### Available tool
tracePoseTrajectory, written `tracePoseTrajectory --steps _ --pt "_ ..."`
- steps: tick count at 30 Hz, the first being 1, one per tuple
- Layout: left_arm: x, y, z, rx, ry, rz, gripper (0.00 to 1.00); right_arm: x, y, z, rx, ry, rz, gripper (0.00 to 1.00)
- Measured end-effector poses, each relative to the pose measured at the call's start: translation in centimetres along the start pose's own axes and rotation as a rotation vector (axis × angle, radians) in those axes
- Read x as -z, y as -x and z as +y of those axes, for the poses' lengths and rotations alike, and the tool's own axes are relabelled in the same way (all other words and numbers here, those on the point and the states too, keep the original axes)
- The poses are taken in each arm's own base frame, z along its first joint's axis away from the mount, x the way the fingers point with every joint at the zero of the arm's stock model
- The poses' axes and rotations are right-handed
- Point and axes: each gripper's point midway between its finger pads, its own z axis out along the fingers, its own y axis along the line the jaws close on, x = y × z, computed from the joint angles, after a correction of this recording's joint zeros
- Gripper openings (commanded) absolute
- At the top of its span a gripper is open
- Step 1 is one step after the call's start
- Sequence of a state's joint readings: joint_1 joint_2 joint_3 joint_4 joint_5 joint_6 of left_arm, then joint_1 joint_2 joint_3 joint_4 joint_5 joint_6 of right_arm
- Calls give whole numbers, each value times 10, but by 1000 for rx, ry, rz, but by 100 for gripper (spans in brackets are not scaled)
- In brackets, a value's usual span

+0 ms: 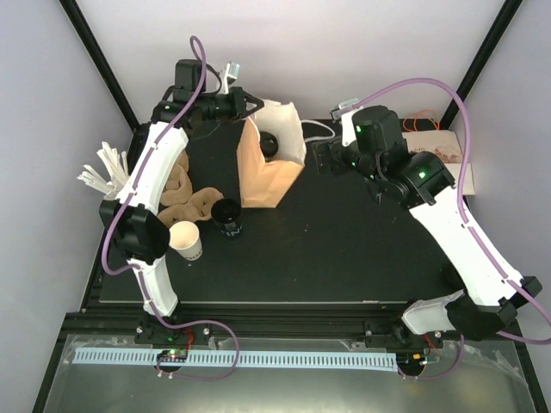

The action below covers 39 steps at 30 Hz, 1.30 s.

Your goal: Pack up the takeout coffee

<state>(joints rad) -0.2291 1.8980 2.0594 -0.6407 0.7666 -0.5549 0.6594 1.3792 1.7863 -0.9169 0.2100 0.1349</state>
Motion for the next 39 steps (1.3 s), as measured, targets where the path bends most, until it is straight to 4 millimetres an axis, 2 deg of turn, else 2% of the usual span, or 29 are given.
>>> tracePoseTrajectory --steps 4,8,11,15,18,22,24,25,27,29,30,33,34,37,39 --pt "1 -4 8 3 8 -6 28 -6 -16 -2 -30 -16 44 96" --pt "3 -14 19 27 39 7 36 -17 -19 -2 -64 -33 90 96" --pt "9 -16 26 26 82 5 59 -29 -19 2 -84 -34 122 96" --pt "35 -12 30 6 163 -31 86 -37 -33 6 -97 -21 181 95" --pt "61 -10 25 -26 228 -75 98 -38 -40 9 -112 -6 203 93" --pt "104 -23 10 -75 290 -133 99 -41 -49 10 -136 -5 229 92" --pt "132 -44 2 -83 318 -157 99 -41 -51 11 -144 -4 240 92" --pt "135 -47 1 -80 322 -157 99 -41 -52 11 -146 -2 243 91" --pt "155 -68 3 -37 339 -184 99 -42 -55 12 -156 1 249 91" --pt "171 -96 18 48 364 -200 76 -44 -62 12 -167 -1 265 91" --pt "176 -112 28 99 367 -200 70 -45 -66 13 -172 0 273 90" --pt "174 -162 57 228 376 -131 63 -47 -80 13 -189 -4 303 90" --pt "171 -172 62 256 378 -102 61 -47 -84 13 -194 -2 313 90" --pt "164 -192 79 322 411 -14 55 -49 -92 15 -209 5 331 90" --pt "161 -201 88 346 435 43 44 -49 -95 16 -216 10 335 90"
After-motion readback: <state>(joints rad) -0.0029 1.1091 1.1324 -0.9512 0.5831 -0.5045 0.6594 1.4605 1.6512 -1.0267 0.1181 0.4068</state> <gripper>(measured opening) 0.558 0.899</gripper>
